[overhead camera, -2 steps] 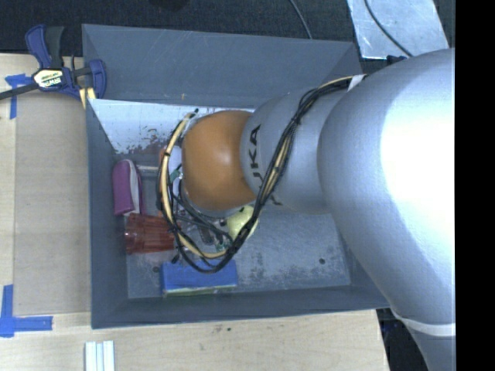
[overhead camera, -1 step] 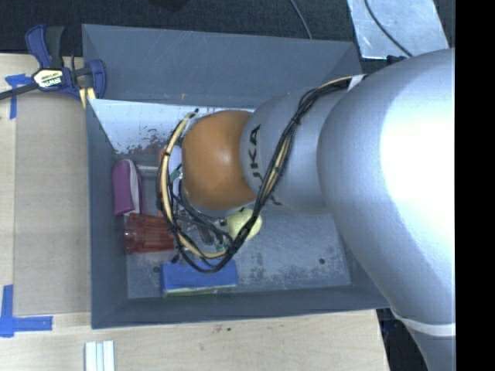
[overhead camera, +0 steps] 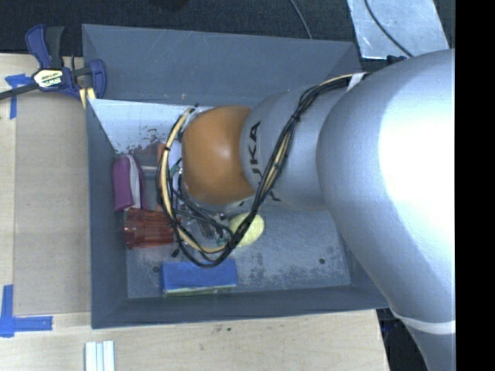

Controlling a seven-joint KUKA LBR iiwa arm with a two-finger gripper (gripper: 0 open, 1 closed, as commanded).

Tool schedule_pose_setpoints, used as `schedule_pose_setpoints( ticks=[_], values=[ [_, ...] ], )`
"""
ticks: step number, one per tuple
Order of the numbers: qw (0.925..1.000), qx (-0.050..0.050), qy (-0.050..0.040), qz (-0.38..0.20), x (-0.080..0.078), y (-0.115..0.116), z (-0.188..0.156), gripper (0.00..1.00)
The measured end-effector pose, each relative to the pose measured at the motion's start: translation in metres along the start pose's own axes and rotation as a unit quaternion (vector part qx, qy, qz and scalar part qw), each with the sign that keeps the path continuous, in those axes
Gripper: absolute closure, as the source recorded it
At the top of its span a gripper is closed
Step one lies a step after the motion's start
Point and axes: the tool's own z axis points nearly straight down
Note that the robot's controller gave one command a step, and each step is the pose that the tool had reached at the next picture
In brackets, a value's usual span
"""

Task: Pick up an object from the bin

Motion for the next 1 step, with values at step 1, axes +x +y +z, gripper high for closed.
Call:
schedule_pose_setpoints(
  ticks=[1],
  values=[
    [1.0,0.0,0.0001,0.0,0.0,-0.0001,0.0001,1.0]
  ],
)
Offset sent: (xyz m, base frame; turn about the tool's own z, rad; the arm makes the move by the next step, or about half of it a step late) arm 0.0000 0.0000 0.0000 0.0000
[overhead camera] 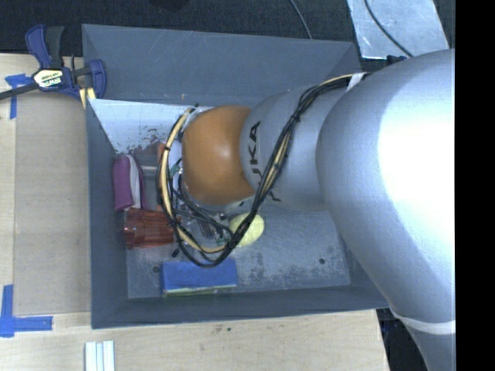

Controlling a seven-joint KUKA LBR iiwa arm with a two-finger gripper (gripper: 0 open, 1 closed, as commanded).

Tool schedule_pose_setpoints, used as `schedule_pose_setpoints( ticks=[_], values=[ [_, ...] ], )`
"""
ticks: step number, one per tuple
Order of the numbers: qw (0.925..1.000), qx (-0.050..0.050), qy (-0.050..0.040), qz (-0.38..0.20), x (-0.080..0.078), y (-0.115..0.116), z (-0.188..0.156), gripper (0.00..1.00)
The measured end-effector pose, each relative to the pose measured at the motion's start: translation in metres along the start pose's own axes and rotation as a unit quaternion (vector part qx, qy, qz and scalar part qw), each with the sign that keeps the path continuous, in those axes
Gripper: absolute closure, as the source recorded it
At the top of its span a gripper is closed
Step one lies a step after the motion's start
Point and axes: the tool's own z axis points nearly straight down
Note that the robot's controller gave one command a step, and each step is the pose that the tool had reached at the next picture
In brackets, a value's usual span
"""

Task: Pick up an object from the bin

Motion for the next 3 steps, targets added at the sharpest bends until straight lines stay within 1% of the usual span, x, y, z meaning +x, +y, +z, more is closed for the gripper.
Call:
schedule_pose_setpoints(
  ticks=[1,2,3],
  values=[
    [1.0,0.0,0.0,0.0,0.0,0.0,0.0,1.0],
    [0.9943,0.0,-0.0044,-0.106,-0.014,-0.01,-0.007,1.0],
    [0.9943,0.0,-0.0043,-0.106,-0.014,-0.01,-0.007,1.0]
  ],
)
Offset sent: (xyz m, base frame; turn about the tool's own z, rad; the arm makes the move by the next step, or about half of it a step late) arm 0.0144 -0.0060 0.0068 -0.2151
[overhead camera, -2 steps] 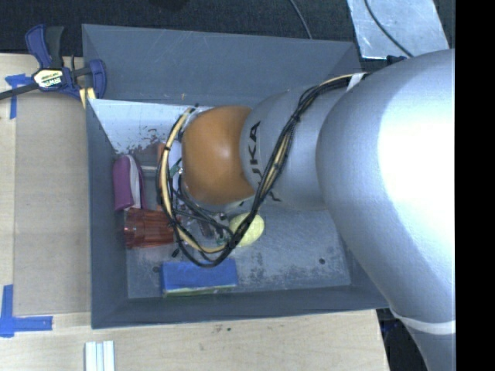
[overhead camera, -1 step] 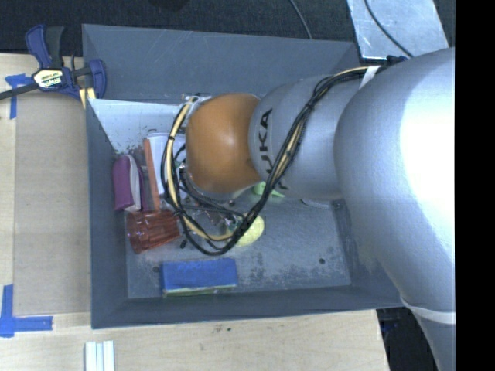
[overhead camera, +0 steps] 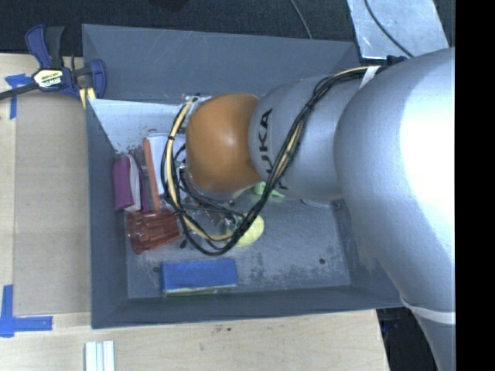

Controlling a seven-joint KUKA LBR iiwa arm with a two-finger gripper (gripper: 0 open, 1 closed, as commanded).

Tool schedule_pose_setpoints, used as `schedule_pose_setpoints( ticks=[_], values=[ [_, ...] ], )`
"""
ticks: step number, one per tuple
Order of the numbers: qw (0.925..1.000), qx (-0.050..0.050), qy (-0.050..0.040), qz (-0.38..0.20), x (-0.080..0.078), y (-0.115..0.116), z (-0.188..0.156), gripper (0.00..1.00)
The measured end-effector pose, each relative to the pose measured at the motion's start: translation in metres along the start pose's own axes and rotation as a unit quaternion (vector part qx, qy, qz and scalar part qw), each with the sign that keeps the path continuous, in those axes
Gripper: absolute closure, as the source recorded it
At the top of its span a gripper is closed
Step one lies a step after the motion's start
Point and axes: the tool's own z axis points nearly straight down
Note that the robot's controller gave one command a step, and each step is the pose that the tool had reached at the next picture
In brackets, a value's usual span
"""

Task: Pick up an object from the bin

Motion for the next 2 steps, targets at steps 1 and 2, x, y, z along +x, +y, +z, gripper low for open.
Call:
schedule_pose_setpoints(
  ticks=[1,2],
  values=[
    [0.9996,-0.001,-0.0003,-0.028,-0.005,-0.006,0.002,1.0],
    [0.9851,0.001,-0.0069,-0.172,0.015,0.016,0.008,1.0]
  ],
)
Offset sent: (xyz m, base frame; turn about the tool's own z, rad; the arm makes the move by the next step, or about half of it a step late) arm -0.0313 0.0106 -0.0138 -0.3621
